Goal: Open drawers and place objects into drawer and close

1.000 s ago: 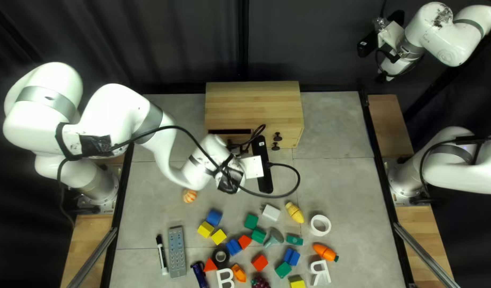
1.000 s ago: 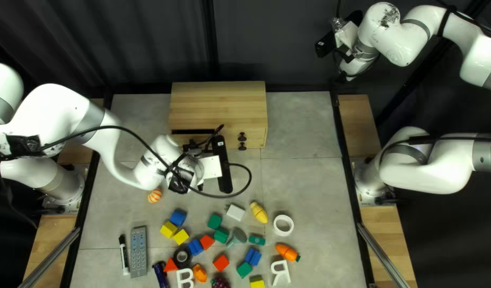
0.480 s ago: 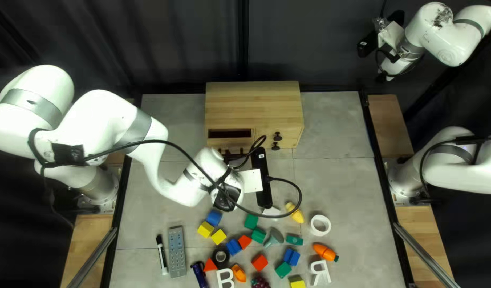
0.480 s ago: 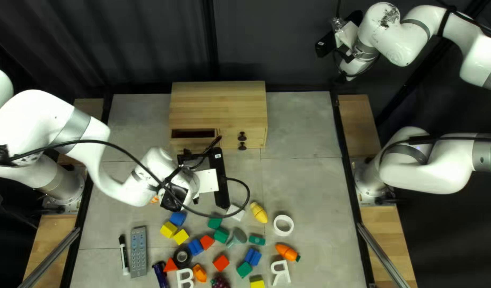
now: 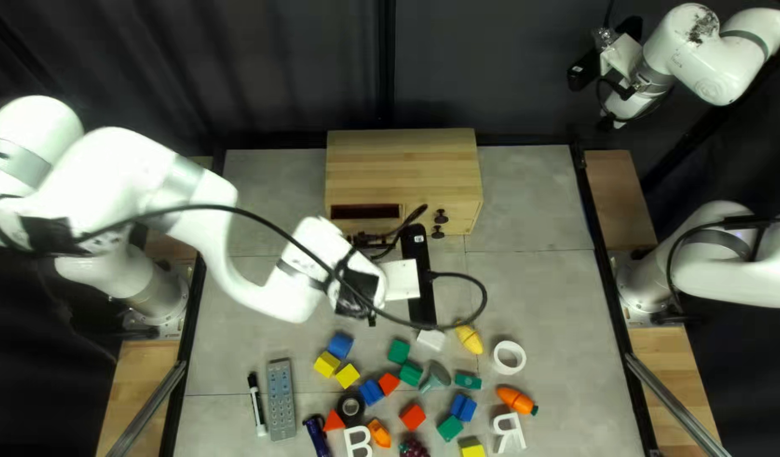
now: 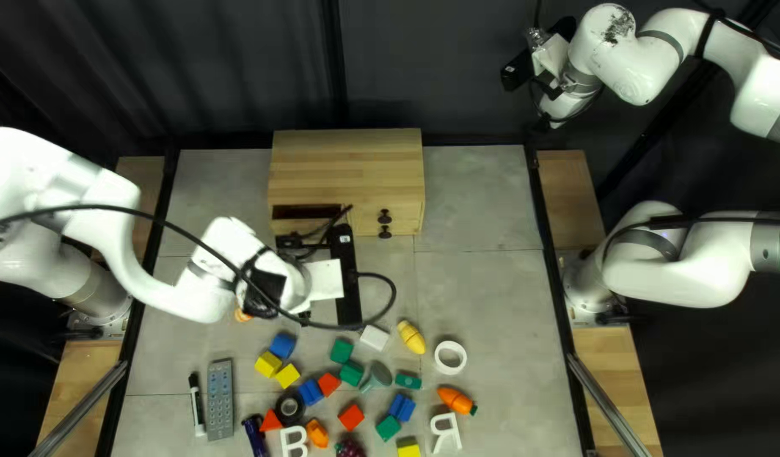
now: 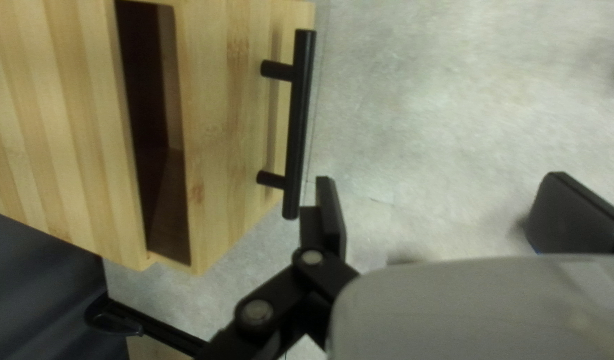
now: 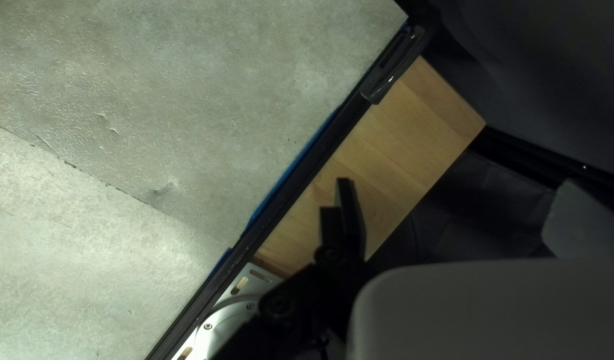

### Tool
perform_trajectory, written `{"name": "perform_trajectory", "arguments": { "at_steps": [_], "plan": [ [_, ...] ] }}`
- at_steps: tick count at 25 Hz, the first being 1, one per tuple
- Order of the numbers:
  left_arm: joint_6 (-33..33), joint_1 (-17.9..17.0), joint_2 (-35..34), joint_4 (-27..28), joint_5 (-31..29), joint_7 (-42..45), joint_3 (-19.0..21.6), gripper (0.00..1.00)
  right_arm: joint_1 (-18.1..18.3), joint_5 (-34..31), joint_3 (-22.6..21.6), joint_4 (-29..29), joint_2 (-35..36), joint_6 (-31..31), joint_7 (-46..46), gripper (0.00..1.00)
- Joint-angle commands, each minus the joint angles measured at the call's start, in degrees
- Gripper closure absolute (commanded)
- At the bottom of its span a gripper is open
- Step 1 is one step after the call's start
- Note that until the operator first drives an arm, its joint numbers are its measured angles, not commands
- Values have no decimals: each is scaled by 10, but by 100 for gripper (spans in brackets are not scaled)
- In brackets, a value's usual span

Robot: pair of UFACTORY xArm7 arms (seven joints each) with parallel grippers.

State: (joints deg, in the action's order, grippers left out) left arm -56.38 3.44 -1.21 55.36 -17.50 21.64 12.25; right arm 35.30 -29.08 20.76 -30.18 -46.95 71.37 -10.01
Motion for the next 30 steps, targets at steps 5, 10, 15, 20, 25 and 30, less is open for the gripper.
{"name": "perform_trajectory", "arguments": {
  "at_steps": [5, 10, 15, 20, 25, 30],
  "plan": [
    [33, 33, -20, -4, 101, -115, -45, 0, 0, 0, 0, 0, 0, 0, 0, 0],
    [66, 50, -24, -15, 163, -173, -69, 0, 0, 0, 0, 0, 0, 0, 0, 0],
    [88, 58, -29, -28, 199, -212, -82, 0, 0, 0, 0, 0, 0, 0, 0, 0],
    [99, 58, -34, -43, 201, -227, -84, 0, 0, 0, 0, 0, 0, 0, 0, 0],
    [106, 58, -28, -48, 164, -206, -80, 0, 0, 0, 0, 0, 0, 0, 0, 0],
    [100, 55, -7, -35, 124, -182, -73, 0, 0, 0, 0, 0, 0, 0, 0, 0]
  ]
}}
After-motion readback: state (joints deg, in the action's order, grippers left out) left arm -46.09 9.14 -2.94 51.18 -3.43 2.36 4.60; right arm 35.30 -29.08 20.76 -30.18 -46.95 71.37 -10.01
